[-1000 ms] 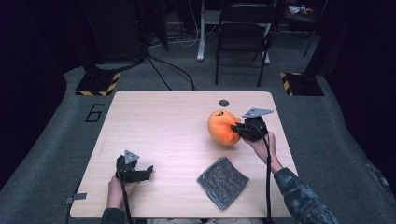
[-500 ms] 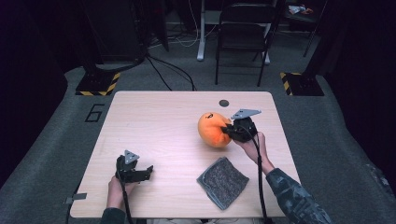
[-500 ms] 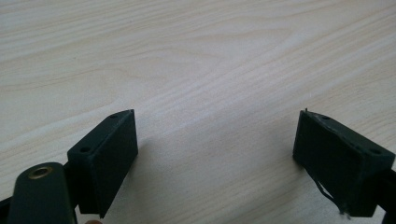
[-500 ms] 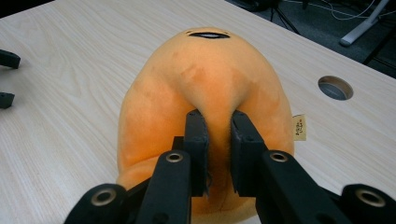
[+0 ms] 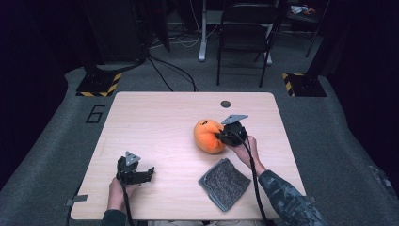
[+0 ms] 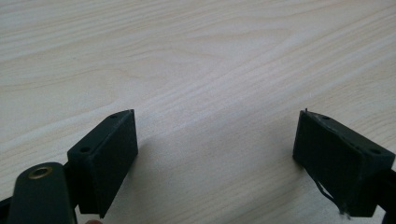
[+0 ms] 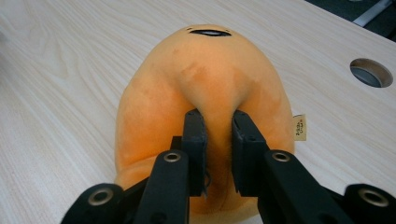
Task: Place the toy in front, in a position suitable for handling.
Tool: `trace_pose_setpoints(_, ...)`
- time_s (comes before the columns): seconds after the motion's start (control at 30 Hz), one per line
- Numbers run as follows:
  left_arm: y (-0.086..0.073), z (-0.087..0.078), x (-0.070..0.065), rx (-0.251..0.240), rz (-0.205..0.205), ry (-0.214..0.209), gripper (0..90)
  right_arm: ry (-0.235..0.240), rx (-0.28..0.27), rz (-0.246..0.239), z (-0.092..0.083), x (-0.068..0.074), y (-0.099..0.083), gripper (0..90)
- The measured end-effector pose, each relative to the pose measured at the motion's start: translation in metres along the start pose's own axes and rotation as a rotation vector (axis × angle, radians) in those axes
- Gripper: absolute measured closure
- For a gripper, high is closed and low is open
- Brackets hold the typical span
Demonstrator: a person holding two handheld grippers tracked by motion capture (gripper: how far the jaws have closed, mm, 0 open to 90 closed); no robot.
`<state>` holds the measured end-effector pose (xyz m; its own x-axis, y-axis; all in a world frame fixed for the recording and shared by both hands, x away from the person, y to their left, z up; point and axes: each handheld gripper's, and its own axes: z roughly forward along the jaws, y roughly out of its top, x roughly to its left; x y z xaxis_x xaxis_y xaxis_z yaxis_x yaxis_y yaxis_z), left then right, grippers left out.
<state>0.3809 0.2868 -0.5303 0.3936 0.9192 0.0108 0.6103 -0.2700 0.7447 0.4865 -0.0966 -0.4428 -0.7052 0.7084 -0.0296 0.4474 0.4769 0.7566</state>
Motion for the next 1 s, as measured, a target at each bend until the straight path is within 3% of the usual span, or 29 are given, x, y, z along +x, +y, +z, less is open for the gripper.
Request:
trace_pose_setpoints(0.2,0.0,0.0,0.0,0.0,0.001,0.0,13.4,0.009,0.009,0.014,-0.001,-0.004,-0.002,68.0)
trace_pose_setpoints(0.23,0.0,0.0,0.0,0.0,0.0,0.0,13.4,0.015,0.002,0.022,-0.003,-0.005,-0.001,53.1)
trace_pose_setpoints(0.4,0.0,0.0,0.0,-0.001,0.002,-0.001,13.4,0.025,-0.028,0.013,-0.018,-0.005,0.002,25.2)
trace_pose_setpoints(0.57,0.0,0.001,0.0,-0.003,0.002,-0.001,13.4,0.047,-0.039,0.025,-0.037,-0.003,0.002,14.6)
trace_pose_setpoints(0.73,0.001,0.001,0.0,-0.002,0.003,-0.001,13.4,0.069,-0.035,0.024,-0.047,0.0,0.0,11.6)
trace_pose_setpoints(0.83,0.001,0.001,0.0,-0.003,0.003,-0.001,13.5,0.092,-0.032,0.025,-0.063,0.003,-0.009,9.6)
trace_pose_setpoints(1.0,0.0,0.001,0.0,-0.004,0.002,-0.001,13.5,0.107,-0.015,0.016,-0.074,0.01,-0.022,7.1)
